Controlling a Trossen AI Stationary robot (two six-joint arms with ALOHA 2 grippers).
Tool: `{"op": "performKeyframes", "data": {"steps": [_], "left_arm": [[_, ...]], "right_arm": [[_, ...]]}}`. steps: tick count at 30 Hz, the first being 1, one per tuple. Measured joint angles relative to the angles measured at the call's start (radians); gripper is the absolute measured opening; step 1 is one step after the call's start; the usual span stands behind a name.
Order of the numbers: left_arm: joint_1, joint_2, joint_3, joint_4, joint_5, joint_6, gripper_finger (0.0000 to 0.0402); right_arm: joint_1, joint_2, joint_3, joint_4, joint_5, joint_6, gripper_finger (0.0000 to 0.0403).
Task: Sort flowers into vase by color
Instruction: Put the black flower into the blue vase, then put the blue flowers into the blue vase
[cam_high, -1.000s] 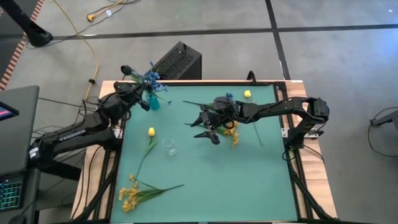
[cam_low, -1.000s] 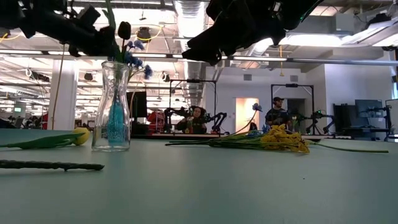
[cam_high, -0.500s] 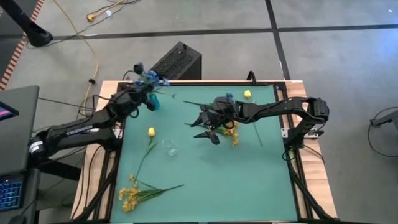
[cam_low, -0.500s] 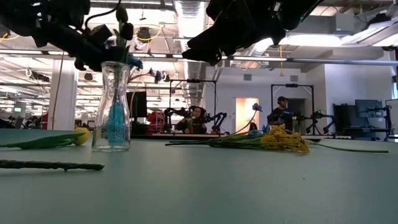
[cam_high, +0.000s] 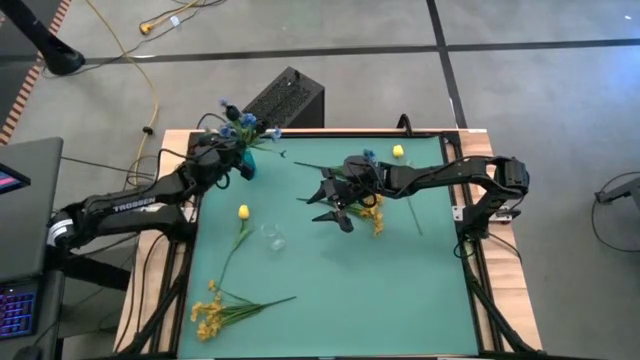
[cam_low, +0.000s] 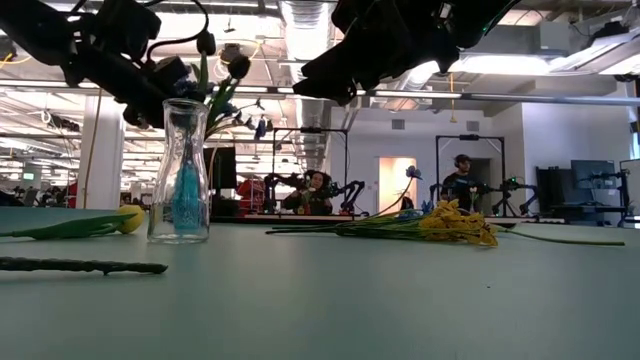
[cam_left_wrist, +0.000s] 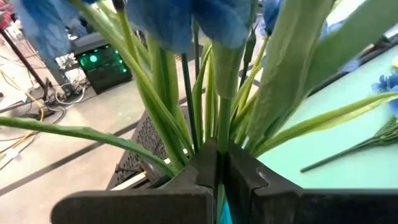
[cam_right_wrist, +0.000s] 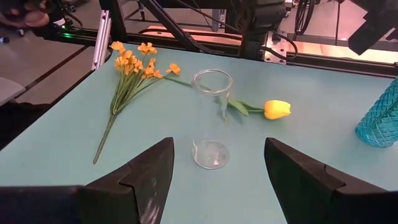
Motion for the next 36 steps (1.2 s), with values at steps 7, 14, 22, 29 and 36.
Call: {"op": "performKeyframes", "data": {"steps": [7, 14, 22, 29, 36], "left_arm": [[0.013, 0.005, 0.000, -0.042, -0.043, -0.010, 0.0000], [0.019, 0.005, 0.000, -0.045, -0.032, -0.028, 0.0003], [0.019, 0.005, 0.000, -0.046, 0.012, -0.008, 0.0062], [0.019, -0.008, 0.029, -0.139, 0.015, 0.004, 0.0131], [0.019, -0.062, 0.108, -0.321, 0.087, -0.006, 0.0152]], "right_arm": [[0.000, 0.000, 0.000, -0.001, -0.001, 0.002, 0.0276], [0.000, 0.000, 0.000, -0.001, -0.002, 0.002, 0.0276], [0.000, 0.000, 0.000, -0.001, -0.003, 0.002, 0.0276], [0.000, 0.000, 0.000, -0.001, -0.003, 0.002, 0.0276], [0.000, 0.000, 0.000, 0.003, -0.003, 0.005, 0.0276]]}}
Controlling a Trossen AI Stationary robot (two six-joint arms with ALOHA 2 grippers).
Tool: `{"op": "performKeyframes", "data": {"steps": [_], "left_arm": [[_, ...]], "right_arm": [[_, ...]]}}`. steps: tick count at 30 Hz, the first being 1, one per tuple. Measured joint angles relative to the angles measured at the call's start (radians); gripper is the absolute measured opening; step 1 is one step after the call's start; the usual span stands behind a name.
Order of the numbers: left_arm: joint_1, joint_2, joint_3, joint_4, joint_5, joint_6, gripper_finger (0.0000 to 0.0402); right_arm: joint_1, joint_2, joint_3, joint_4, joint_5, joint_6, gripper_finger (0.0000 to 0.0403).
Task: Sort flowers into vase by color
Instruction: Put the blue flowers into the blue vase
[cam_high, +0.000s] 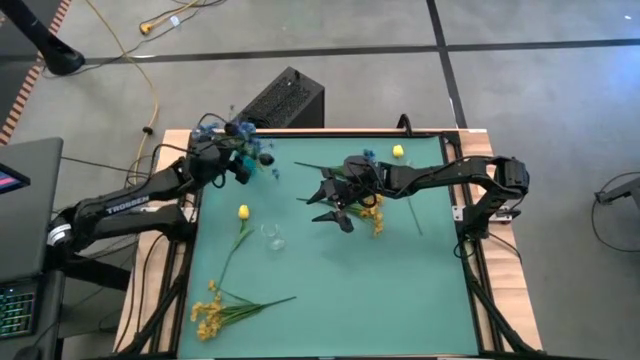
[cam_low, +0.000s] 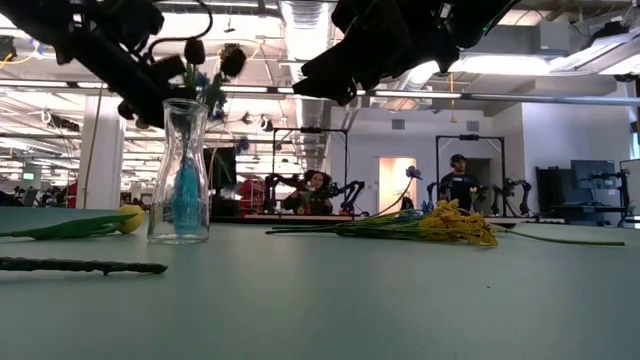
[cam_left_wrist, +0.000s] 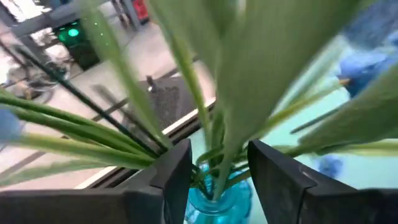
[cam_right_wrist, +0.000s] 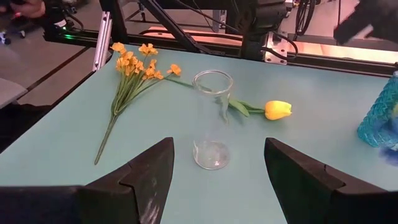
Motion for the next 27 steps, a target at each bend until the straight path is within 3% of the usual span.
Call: {"op": "performKeyframes", "data": {"steps": [13, 23, 27], "left_arm": [[0.000, -0.062, 0.119, -0.090, 0.059, 0.014, 0.0148], [0.000, -0.062, 0.263, -0.415, 0.064, -0.048, 0.0148], [-0.001, -0.062, 0.297, -0.510, 0.152, -0.066, 0.0148]], "right_arm": [[0.000, 0.000, 0.000, 0.007, 0.000, 0.035, 0.0276], [-0.001, 0.000, 0.000, 0.007, 0.000, 0.044, 0.0276], [-0.001, 0.000, 0.000, 0.007, 0.000, 0.057, 0.0276]]}}
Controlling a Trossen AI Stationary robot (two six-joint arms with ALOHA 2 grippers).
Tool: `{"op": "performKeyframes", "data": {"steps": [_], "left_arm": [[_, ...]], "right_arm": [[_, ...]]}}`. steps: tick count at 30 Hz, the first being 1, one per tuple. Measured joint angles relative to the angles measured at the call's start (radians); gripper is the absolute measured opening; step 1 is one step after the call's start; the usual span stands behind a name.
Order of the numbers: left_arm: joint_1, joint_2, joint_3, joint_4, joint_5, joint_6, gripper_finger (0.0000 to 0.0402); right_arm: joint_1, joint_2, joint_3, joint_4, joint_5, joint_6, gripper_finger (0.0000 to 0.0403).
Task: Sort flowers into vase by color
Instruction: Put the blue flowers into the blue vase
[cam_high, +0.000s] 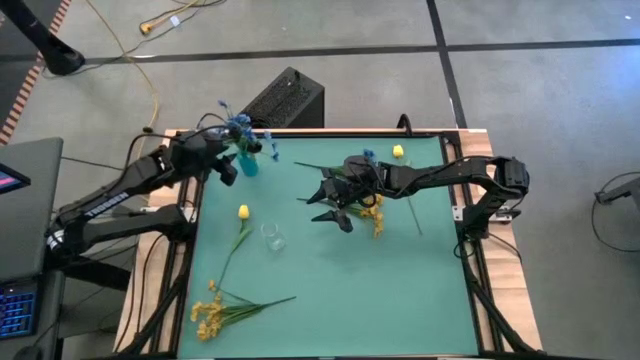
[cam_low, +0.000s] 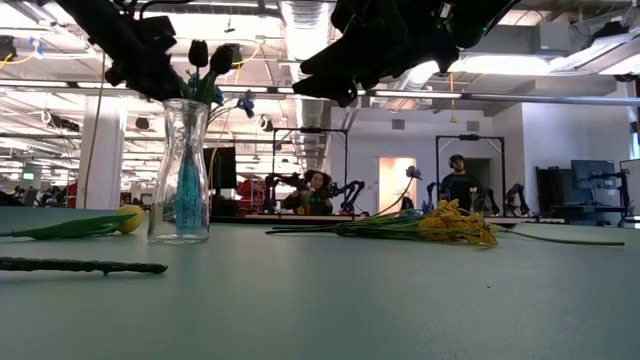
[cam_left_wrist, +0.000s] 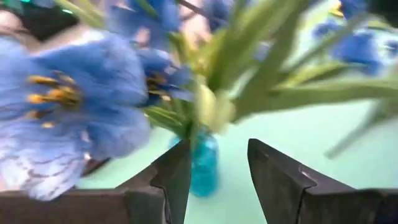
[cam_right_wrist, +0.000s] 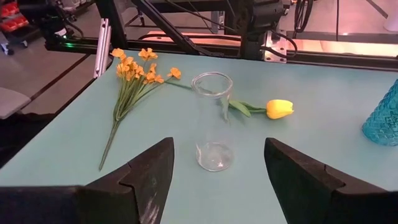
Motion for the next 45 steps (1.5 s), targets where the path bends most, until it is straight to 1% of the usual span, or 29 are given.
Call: {"op": "performKeyframes", "data": {"steps": [4, 7, 9, 11, 16, 20, 22, 25, 28, 30, 35, 38, 45], "left_arm": [[0.000, 0.000, 0.005, -0.039, 0.175, -0.020, 0.0148], [-0.006, 0.000, 0.005, -0.065, 0.316, -0.044, 0.0148], [-0.022, 0.000, 0.005, -0.083, 0.368, -0.067, 0.0148], [-0.048, 0.000, 0.005, -0.104, 0.385, -0.084, 0.0148], [-0.147, 0.000, 0.005, -0.144, 0.375, -0.121, 0.0148], [-0.256, 0.000, 0.005, -0.136, 0.366, -0.151, 0.0148], [-0.321, 0.000, 0.005, -0.131, 0.321, -0.158, 0.0148], [-0.417, -0.001, -0.020, -0.097, 0.214, -0.186, 0.0148], [-0.495, -0.004, -0.069, -0.039, 0.138, -0.200, 0.0148], [-0.536, -0.004, -0.107, 0.023, 0.119, -0.194, 0.0148], [-0.610, -0.004, -0.212, 0.180, 0.066, -0.122, 0.0148], [-0.630, -0.004, -0.266, 0.244, 0.056, -0.111, 0.0148], [-0.655, -0.004, -0.345, 0.267, 0.089, -0.148, 0.0148]], "right_arm": [[0.000, -0.001, 0.000, -0.019, 0.000, 0.044, 0.0276], [0.006, -0.019, 0.000, -0.107, 0.012, 0.045, 0.0276], [0.009, -0.039, 0.000, -0.191, 0.046, 0.046, 0.0276], [0.016, -0.058, 0.000, -0.269, 0.089, 0.048, 0.0276], [0.046, -0.098, 0.000, -0.424, 0.193, 0.095, 0.0276], [0.073, -0.101, 0.000, -0.531, 0.203, 0.153, 0.0276], [0.085, -0.099, 0.000, -0.585, 0.203, 0.185, 0.0276], [0.102, -0.097, 0.000, -0.645, 0.222, 0.232, 0.0276], [0.114, -0.097, 0.000, -0.650, 0.277, 0.254, 0.0276], [0.115, -0.097, 0.000, -0.647, 0.321, 0.237, 0.0276], [0.097, -0.097, 0.000, -0.642, 0.459, 0.221, 0.0276], [0.073, -0.097, 0.000, -0.607, 0.466, 0.201, 0.0276], [0.027, -0.096, -0.043, -0.476, 0.464, 0.152, 0.0276]]}}
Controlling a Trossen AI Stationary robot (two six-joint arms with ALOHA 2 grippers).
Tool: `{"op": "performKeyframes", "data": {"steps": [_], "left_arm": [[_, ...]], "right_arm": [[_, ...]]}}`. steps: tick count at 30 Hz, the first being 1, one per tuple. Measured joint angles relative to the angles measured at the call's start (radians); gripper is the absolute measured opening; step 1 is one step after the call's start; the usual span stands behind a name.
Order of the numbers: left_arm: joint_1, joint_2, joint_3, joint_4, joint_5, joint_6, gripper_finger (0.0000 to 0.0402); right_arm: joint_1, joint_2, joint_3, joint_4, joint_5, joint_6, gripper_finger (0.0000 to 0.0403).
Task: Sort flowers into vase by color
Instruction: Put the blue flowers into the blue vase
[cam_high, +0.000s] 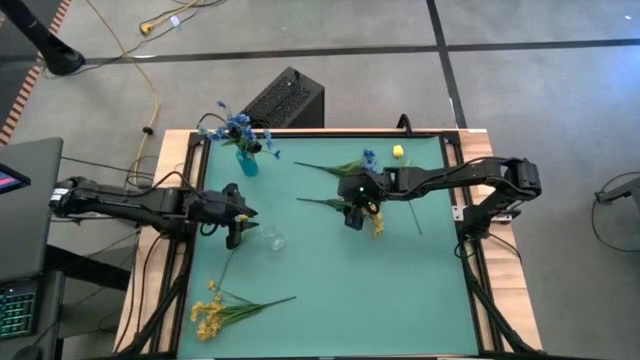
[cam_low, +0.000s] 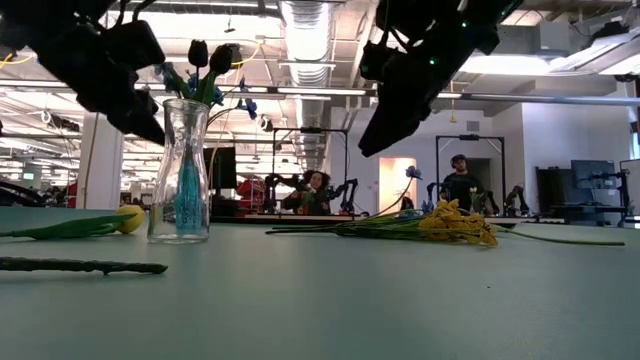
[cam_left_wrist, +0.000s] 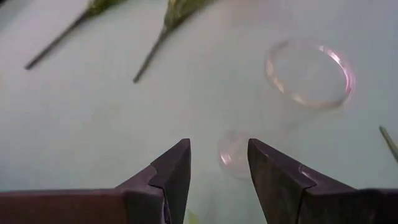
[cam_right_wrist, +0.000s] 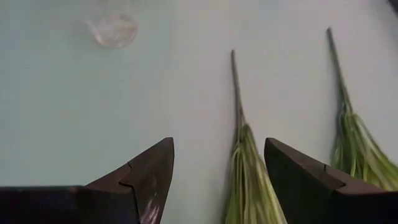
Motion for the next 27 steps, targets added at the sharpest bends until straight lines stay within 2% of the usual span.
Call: {"op": "performKeyframes", "data": {"steps": [11, 15, 21, 27], "left_arm": [[-0.020, 0.000, -0.058, 0.081, 0.000, 0.034, 0.0148], [-0.020, 0.000, -0.058, 0.120, 0.010, 0.066, 0.0148], [-0.020, 0.000, -0.058, 0.127, 0.024, 0.087, 0.0148], [-0.020, 0.000, -0.058, 0.123, 0.029, 0.064, 0.0148]], "right_arm": [[-0.031, 0.003, -0.153, 0.210, -0.001, -0.044, 0.0276], [-0.035, 0.050, -0.196, 0.291, 0.001, -0.078, 0.0276], [-0.038, 0.149, -0.175, 0.334, 0.082, -0.157, 0.0276], [-0.073, 0.165, -0.089, 0.331, 0.079, -0.161, 0.0276]]}}
